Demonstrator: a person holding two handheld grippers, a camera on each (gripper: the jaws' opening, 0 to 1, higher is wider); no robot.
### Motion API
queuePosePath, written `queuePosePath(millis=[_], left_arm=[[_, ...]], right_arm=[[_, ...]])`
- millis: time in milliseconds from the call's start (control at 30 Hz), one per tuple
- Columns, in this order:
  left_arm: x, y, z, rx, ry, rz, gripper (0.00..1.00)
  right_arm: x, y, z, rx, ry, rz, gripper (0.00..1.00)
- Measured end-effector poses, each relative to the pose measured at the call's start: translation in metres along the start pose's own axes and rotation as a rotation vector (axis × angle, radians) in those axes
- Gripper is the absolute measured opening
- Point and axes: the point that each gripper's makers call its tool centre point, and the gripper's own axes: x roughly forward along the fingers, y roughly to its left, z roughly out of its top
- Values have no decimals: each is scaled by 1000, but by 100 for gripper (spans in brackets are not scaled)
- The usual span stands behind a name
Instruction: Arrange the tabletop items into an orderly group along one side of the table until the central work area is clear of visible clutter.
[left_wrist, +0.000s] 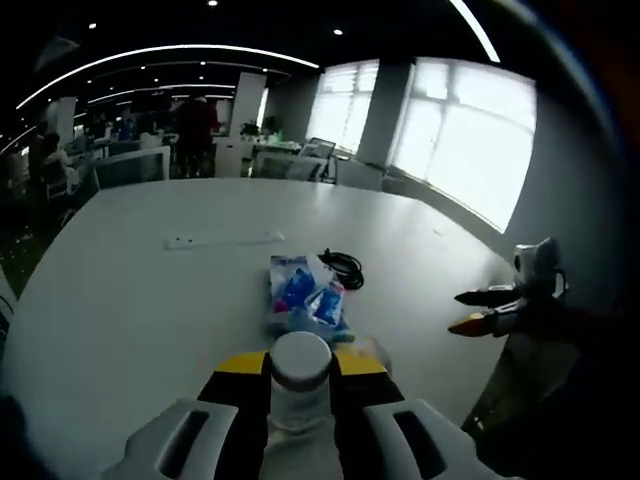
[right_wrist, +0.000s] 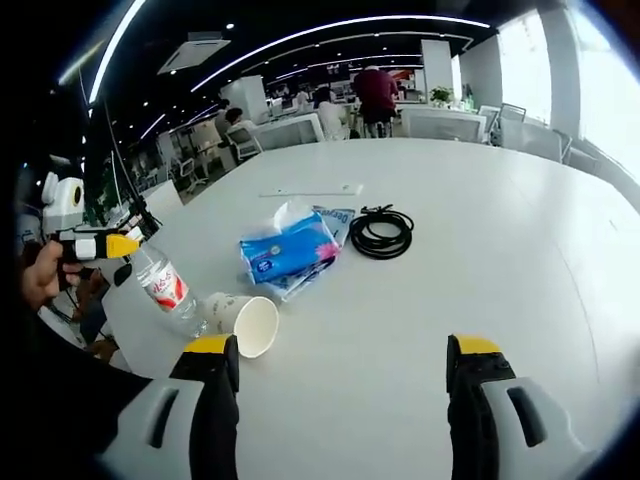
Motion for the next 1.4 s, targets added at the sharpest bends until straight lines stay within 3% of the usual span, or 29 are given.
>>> queuePosePath(millis=[567,800,900,1167,1400], left_arm=[[-2,-29,-11,142,15,-11,22],[-4,-28,-11,178,7,9,22],[-6,-28,-8,177,-16,18,20],[-1,-28,-3,166,-37,34,28],[12,-29,1,147,-41,26,29]], right_arm=[[-1,1,-7,1,12,6,80],[0,-3,-7,-14,24,14,80],[0,-4,-6,-19,26,15,80],[2,-3,-1,-29,19,22,80],[2,2,-4,-28,22,27,80]])
